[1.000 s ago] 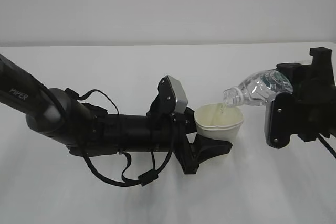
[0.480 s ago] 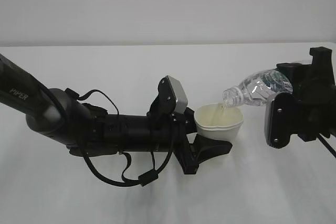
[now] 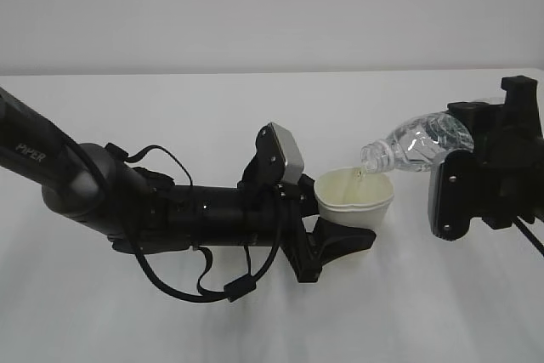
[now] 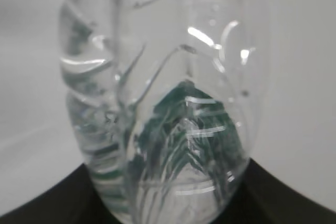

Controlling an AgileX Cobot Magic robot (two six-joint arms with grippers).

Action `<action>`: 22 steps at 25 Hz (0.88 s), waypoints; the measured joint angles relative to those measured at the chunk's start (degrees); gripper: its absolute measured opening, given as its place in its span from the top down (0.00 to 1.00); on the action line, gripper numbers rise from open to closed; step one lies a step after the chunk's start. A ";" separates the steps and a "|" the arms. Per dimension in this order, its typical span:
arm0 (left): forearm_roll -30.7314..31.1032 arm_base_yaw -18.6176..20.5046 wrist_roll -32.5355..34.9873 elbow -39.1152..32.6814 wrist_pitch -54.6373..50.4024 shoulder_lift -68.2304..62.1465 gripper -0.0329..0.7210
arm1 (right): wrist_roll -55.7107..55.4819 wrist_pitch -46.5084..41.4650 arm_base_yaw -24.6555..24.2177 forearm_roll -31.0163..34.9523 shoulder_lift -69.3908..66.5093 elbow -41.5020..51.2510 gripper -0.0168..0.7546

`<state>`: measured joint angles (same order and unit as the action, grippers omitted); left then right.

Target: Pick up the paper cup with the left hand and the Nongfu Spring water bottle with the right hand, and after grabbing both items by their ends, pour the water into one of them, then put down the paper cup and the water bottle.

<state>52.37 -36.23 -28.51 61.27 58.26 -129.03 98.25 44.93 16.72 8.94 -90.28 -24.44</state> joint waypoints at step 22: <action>0.00 0.00 0.00 0.00 0.00 0.00 0.37 | 0.00 0.07 0.00 -0.04 0.00 0.00 0.47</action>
<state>52.37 -36.23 -28.51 61.27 58.26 -129.03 98.25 45.01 16.72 8.90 -90.28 -24.44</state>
